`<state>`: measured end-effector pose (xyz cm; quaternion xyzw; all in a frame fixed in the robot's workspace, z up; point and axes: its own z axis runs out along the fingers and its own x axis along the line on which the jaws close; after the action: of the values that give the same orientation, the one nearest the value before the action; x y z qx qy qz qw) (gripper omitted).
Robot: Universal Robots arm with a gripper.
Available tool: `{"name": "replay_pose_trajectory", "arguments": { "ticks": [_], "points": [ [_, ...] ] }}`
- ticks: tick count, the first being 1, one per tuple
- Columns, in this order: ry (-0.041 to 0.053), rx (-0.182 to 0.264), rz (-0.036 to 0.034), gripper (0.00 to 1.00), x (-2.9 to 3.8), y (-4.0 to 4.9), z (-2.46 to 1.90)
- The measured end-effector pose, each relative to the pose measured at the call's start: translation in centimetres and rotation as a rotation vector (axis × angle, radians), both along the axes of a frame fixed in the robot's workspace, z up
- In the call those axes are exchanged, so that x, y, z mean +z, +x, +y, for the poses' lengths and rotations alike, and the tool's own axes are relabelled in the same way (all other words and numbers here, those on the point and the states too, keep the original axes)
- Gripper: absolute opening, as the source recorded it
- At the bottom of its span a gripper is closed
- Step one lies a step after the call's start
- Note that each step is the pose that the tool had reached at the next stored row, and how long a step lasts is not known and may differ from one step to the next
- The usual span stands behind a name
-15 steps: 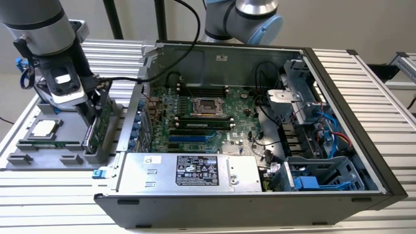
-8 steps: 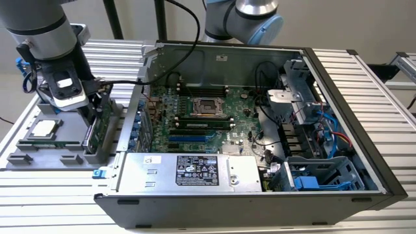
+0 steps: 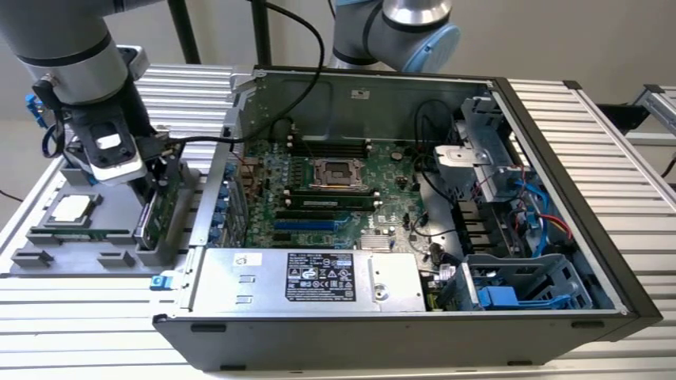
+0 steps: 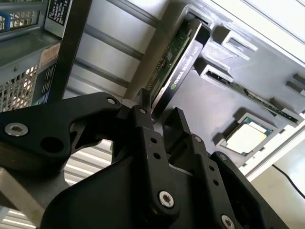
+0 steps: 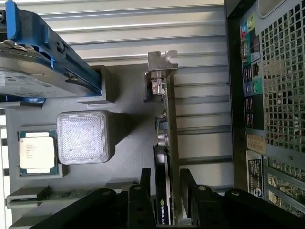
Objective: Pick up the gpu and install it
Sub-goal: 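Pick up the gpu and move the gpu toward the slot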
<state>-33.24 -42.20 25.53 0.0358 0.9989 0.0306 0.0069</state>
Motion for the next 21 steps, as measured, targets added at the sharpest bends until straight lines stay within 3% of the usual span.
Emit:
{"name": "replay_pose_trajectory", "arguments": {
  "ticks": [21],
  "points": [
    [0.0000, 0.000, 0.0000, 1.00, -2.19, 0.00, 0.00]
  ]
}}
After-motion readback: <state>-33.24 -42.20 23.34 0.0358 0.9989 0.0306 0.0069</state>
